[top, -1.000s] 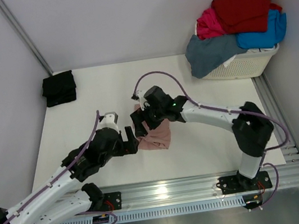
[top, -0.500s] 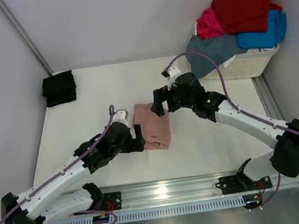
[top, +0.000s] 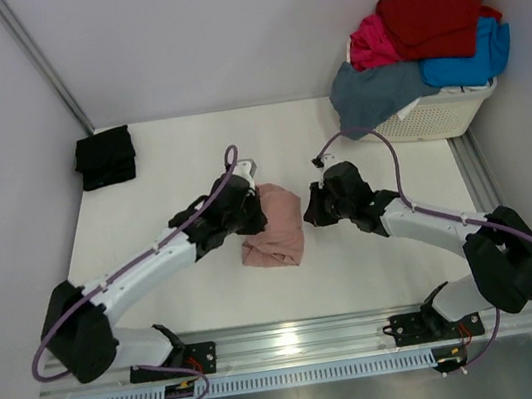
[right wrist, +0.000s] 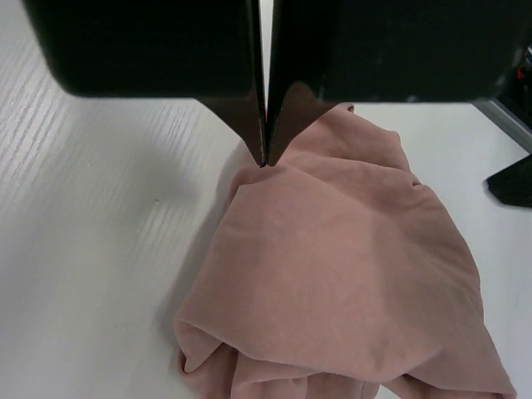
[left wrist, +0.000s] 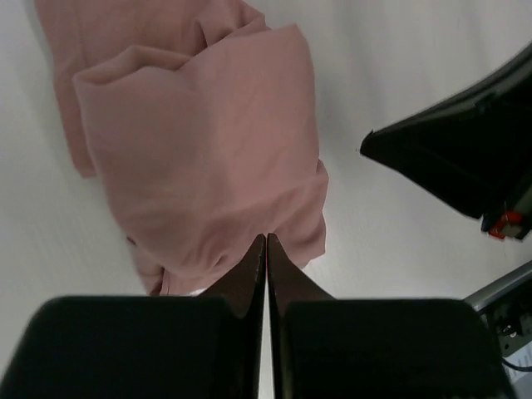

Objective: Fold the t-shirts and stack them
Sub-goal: Fold the long partially folded tshirt into a neat square, then smooth out wrinkles on the folded tshirt

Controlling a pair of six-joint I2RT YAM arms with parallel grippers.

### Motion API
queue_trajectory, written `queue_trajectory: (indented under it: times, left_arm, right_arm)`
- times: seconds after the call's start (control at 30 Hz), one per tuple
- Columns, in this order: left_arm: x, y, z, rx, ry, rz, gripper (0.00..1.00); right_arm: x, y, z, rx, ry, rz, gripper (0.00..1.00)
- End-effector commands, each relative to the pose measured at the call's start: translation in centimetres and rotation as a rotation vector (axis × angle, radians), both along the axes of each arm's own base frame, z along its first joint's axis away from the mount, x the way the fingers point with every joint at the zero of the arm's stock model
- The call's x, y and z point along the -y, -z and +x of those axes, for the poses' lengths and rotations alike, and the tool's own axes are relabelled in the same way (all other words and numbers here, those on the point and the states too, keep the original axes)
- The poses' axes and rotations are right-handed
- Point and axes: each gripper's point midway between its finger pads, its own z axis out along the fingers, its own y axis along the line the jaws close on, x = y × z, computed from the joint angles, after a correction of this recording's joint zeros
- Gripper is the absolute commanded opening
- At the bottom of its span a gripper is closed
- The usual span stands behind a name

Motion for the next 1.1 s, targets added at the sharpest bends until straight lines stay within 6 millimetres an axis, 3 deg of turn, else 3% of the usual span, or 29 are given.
queue_trajectory:
  times: [0.0,0.07,0.1,0.23,0.43,0.47,0.5,0.53,0.57,0.67,0.83,1.07]
  left_arm:
    - [2.4,0.7,2.1,-0.04,0.06,-0.053,0.01]
    - [2.6,1.8,3.0,-0.079,0.062,-0.062,0.01]
    - [2.6,3.6,3.4,-0.13,0.052,-0.045,0.01]
    - [2.5,5.7,5.2,-0.217,0.022,-0.081,0.01]
    - [2.1,7.3,7.5,-0.289,-0.027,-0.074,0.01]
    - [2.0,8.3,7.7,-0.314,-0.031,-0.067,0.01]
    - [2.3,8.0,8.2,-0.313,-0.031,-0.079,0.01]
    - [2.1,8.3,8.4,-0.326,-0.037,-0.082,0.01]
    - [2.6,8.8,8.2,-0.362,-0.026,-0.104,0.01]
    - [3.0,9.6,8.2,-0.417,-0.027,-0.16,0.01]
    - [3.3,9.8,7.7,-0.434,-0.005,-0.186,0.01]
    - [1.2,8.2,10.5,-0.395,-0.05,-0.174,0.01]
  right_arm:
    - [-0.8,-1.8,0.5,0.048,0.023,0.101,0.0]
    - [-1.2,-1.8,0.0,0.035,0.005,0.129,0.0]
    - [-1.4,-1.8,-0.1,0.031,0.004,0.152,0.0]
    - [-2.6,-1.5,-0.4,0.002,-0.023,0.212,0.0]
    - [-5.0,-1.2,-0.3,-0.06,-0.068,0.32,0.0]
    - [-5.6,-1.3,-0.3,-0.072,-0.079,0.344,0.0]
    - [-6.2,-1.7,0.0,-0.07,-0.095,0.381,0.0]
    - [-6.9,-0.6,-0.4,-0.119,-0.118,0.392,0.0]
    - [-7.6,-1.0,-0.1,-0.137,-0.12,0.427,0.0]
    - [-8.8,1.3,-0.2,-0.217,-0.132,0.429,0.0]
    - [-9.0,5.4,-1.4,-0.348,-0.122,0.416,0.0]
    - [-8.2,9.9,-4.3,-0.513,-0.111,0.358,0.0]
